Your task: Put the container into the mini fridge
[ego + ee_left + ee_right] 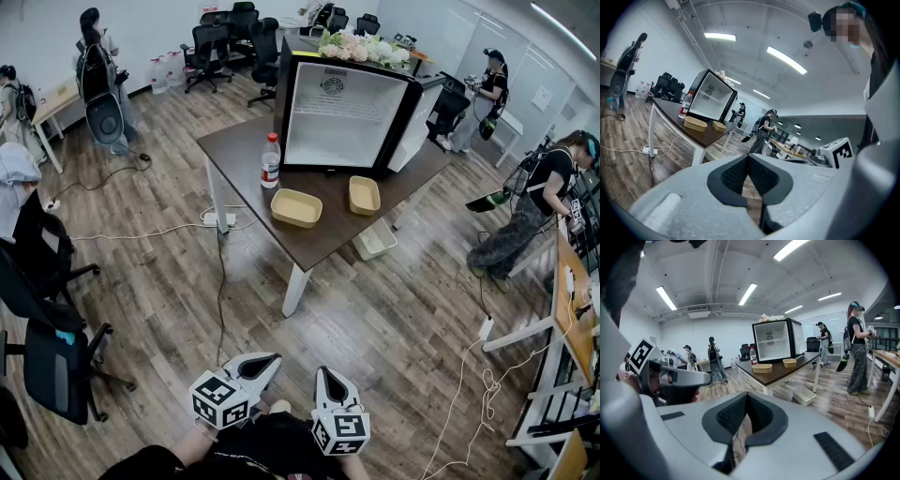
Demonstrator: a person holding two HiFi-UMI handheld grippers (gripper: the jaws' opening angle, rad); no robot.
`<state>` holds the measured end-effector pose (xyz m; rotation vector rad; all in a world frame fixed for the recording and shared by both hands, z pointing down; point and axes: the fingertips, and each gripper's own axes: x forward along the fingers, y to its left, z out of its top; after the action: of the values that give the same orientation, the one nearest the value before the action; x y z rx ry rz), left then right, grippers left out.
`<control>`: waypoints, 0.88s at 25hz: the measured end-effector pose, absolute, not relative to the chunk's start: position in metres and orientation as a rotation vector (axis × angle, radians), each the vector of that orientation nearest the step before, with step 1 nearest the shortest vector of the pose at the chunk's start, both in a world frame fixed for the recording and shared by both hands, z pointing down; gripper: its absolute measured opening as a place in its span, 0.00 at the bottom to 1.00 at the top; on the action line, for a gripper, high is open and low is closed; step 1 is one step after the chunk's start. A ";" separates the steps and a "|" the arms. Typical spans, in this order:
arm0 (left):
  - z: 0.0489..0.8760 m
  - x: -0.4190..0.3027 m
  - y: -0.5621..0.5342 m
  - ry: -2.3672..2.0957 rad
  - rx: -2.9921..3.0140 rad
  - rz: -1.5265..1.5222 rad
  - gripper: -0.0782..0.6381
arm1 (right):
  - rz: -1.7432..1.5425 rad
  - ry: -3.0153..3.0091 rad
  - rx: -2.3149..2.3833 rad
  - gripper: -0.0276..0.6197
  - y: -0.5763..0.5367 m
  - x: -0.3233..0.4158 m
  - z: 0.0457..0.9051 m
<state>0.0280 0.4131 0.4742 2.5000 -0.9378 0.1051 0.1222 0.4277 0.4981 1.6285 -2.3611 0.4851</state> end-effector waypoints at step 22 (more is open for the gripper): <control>0.487 -0.072 0.393 -0.749 2.556 0.138 0.12 | 0.579 -2.274 1.847 0.05 0.410 0.023 0.504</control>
<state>-0.0721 0.3931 0.4872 2.5564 -0.7491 0.1381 0.0232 0.4104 0.5036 1.8468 -2.2739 0.5793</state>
